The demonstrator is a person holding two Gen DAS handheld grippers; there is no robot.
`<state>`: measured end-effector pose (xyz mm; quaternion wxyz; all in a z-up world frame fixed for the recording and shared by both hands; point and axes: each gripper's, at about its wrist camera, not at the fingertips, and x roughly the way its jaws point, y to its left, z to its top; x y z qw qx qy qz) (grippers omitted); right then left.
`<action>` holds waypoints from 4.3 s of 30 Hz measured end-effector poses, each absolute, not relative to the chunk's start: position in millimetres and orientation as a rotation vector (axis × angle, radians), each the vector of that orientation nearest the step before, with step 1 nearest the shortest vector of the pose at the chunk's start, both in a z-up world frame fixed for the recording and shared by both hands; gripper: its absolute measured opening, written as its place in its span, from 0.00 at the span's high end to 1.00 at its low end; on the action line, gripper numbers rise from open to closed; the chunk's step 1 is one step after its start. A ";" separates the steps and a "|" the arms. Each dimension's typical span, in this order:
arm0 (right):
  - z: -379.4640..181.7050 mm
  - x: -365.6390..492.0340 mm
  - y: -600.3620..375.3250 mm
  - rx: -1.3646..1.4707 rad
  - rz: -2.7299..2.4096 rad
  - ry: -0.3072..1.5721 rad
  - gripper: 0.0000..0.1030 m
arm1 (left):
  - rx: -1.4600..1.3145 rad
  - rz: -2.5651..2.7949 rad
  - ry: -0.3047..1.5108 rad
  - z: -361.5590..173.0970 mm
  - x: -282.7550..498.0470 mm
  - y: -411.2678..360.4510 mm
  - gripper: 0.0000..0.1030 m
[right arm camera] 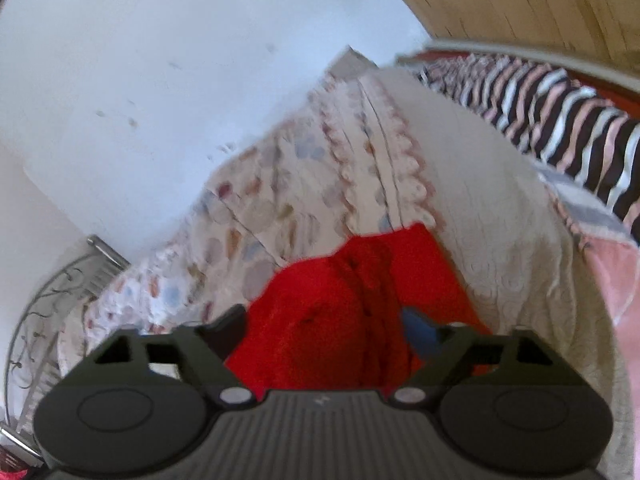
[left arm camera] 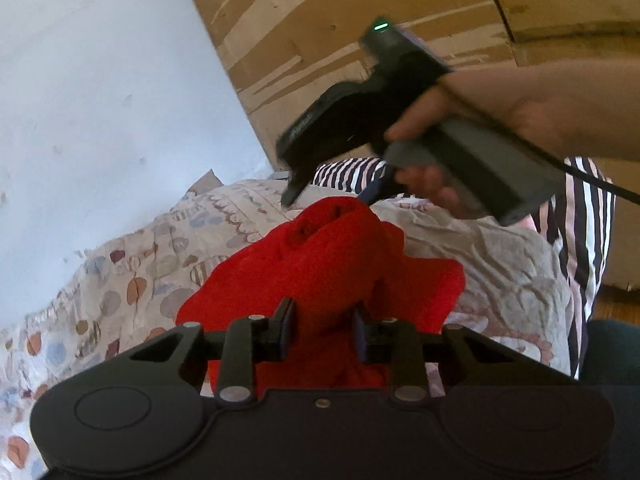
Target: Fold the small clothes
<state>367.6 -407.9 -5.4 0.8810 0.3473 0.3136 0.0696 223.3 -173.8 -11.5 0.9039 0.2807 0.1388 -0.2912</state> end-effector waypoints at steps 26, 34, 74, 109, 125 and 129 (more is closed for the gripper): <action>-53.6 294.0 -456.8 0.726 0.026 0.502 0.83 | 0.598 -0.765 0.365 -24.5 215.5 -207.5 0.73; -53.0 300.1 -444.5 0.672 0.018 0.516 0.81 | 0.450 -0.794 0.418 -10.0 228.6 -190.1 0.73; -39.4 235.7 -390.6 0.553 0.047 0.579 0.02 | -0.087 -0.584 0.712 -1.9 300.0 -118.0 0.32; -42.4 314.8 -454.0 0.642 -0.186 0.598 0.00 | -0.177 -0.608 0.740 -12.6 303.2 -98.4 0.28; -53.8 253.6 -428.2 0.463 -0.071 0.579 0.00 | -0.175 -0.617 0.706 3.2 302.6 -93.2 0.18; -48.3 252.5 -439.1 0.516 -0.063 0.508 0.00 | -0.160 -0.583 0.684 17.9 306.9 -94.4 0.08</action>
